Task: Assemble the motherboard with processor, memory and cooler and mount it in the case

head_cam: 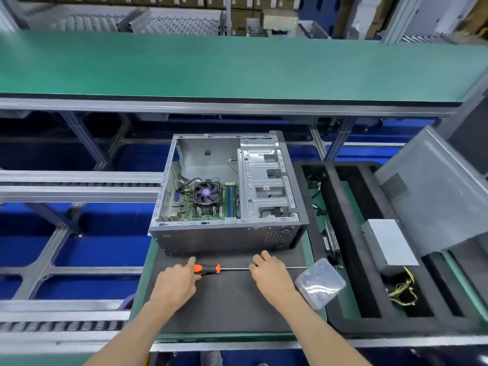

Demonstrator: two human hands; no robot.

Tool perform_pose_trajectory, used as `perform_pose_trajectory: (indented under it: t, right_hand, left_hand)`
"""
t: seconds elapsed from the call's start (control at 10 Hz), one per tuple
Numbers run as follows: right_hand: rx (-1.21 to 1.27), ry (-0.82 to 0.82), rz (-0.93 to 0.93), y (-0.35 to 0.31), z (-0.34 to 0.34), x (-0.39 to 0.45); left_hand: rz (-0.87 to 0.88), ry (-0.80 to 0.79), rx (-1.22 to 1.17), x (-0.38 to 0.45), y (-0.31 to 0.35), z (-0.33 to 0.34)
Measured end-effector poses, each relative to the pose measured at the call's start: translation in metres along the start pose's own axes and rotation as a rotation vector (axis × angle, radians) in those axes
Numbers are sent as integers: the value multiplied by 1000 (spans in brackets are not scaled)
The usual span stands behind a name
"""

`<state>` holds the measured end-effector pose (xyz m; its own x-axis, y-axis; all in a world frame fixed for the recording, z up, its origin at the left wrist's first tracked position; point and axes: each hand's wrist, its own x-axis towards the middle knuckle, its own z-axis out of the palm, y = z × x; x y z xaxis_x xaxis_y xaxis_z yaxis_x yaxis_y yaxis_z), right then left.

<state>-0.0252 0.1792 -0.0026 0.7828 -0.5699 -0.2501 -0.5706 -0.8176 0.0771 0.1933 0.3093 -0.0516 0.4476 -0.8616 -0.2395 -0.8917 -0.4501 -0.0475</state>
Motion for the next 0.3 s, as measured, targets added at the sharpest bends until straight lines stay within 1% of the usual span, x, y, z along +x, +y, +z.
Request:
perform_pose_trajectory:
  t: [0.1,0.2,0.3]
  right_hand:
    - [9,21,40,-6,5,0]
    - [65,-2,49,-7,14,3]
    - [123,91,108,-8,14,-4]
  left_hand:
    - [-56,11,-10,-3,9,6]
    - [-113,18,-3,-9,18,-5]
    - [-159,59,-45,-20,21,-10]
